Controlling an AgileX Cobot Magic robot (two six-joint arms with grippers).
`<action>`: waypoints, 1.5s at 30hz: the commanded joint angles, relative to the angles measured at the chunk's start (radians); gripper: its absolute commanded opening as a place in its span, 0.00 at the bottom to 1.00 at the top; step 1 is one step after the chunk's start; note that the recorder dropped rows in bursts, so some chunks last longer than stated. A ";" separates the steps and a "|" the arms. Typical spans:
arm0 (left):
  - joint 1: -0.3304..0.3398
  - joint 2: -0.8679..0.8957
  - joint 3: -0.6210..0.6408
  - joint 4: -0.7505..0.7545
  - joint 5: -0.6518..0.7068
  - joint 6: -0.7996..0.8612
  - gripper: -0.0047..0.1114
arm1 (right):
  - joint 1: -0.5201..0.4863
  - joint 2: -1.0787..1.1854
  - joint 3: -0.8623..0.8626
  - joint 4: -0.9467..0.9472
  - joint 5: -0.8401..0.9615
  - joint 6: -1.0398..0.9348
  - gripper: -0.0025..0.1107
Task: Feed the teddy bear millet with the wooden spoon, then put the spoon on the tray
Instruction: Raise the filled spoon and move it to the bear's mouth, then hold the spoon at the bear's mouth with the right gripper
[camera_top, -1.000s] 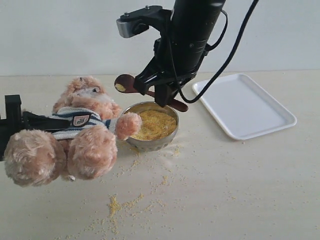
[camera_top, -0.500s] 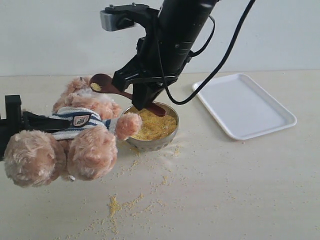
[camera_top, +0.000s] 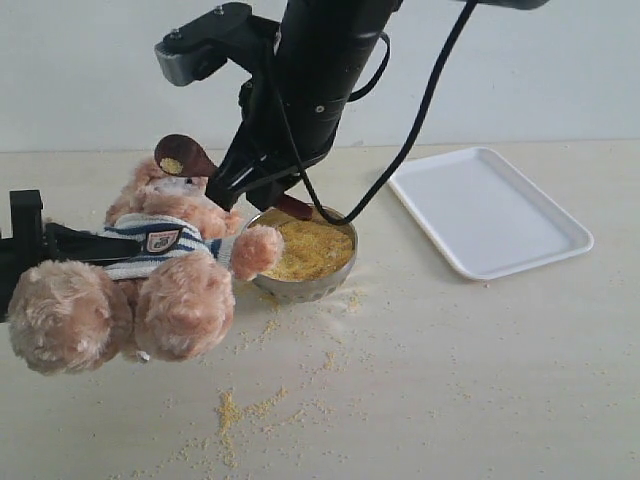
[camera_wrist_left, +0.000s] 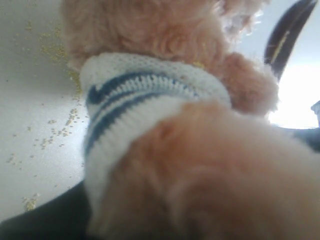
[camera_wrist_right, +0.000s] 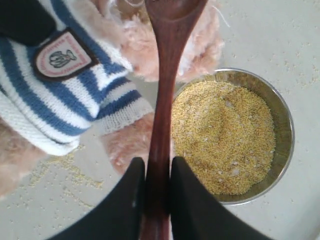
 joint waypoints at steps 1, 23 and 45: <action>0.000 -0.001 0.006 -0.020 0.032 0.008 0.08 | 0.010 0.022 0.000 -0.024 -0.027 -0.027 0.02; 0.000 -0.001 0.006 -0.020 0.032 0.008 0.08 | 0.135 0.031 0.000 -0.405 -0.009 0.000 0.02; 0.000 -0.001 0.006 -0.020 0.032 0.008 0.08 | 0.288 0.031 0.002 -0.780 -0.018 0.052 0.02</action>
